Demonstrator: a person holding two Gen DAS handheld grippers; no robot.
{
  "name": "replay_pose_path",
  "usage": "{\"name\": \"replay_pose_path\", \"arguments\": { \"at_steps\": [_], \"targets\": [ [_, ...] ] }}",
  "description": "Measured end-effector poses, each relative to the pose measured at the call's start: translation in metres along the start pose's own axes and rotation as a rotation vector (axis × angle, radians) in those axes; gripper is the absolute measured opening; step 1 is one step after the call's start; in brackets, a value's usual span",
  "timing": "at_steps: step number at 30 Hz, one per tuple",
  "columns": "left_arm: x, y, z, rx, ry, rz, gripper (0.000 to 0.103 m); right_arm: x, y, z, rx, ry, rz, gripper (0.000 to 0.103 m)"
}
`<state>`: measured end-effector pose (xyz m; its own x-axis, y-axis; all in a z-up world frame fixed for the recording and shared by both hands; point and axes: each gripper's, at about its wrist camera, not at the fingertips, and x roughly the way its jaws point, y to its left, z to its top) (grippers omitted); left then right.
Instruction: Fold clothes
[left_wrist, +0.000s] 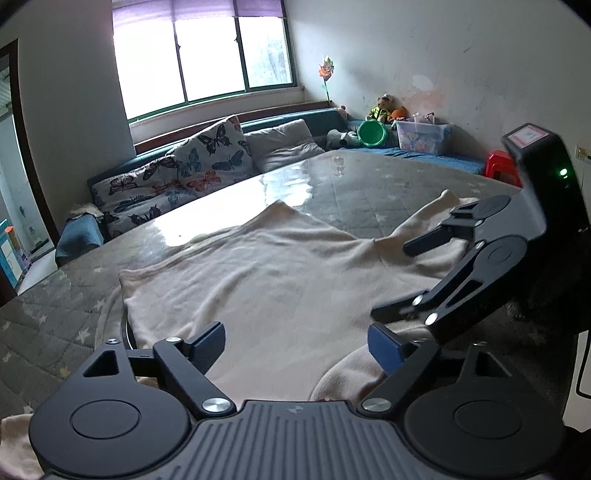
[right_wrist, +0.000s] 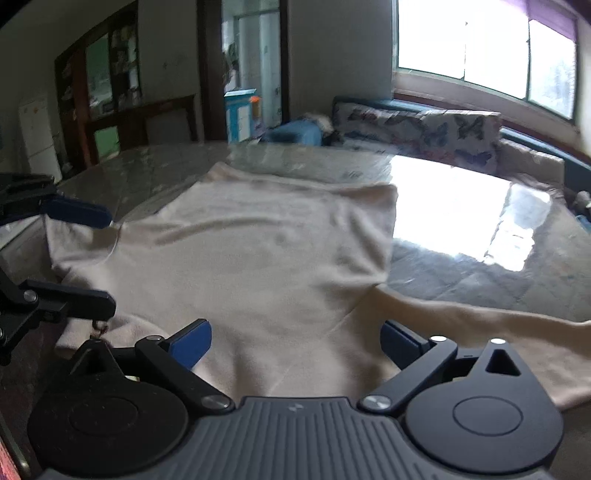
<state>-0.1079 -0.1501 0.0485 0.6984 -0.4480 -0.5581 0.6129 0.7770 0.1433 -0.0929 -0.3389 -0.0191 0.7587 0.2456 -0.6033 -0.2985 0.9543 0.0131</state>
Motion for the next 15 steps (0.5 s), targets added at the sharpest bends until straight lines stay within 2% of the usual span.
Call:
{"name": "replay_pose_path", "arguments": {
  "at_steps": [6, 15],
  "targets": [
    [0.003, -0.007, 0.007, 0.018, -0.011, -0.02, 0.087, -0.027, -0.029, -0.003, 0.085, -0.032, -0.083, 0.094],
    [0.011, -0.031, 0.017, 0.069, -0.022, -0.118, 0.083, -0.056, -0.081, -0.023, 0.229, -0.044, -0.245, 0.085]
  ]
}}
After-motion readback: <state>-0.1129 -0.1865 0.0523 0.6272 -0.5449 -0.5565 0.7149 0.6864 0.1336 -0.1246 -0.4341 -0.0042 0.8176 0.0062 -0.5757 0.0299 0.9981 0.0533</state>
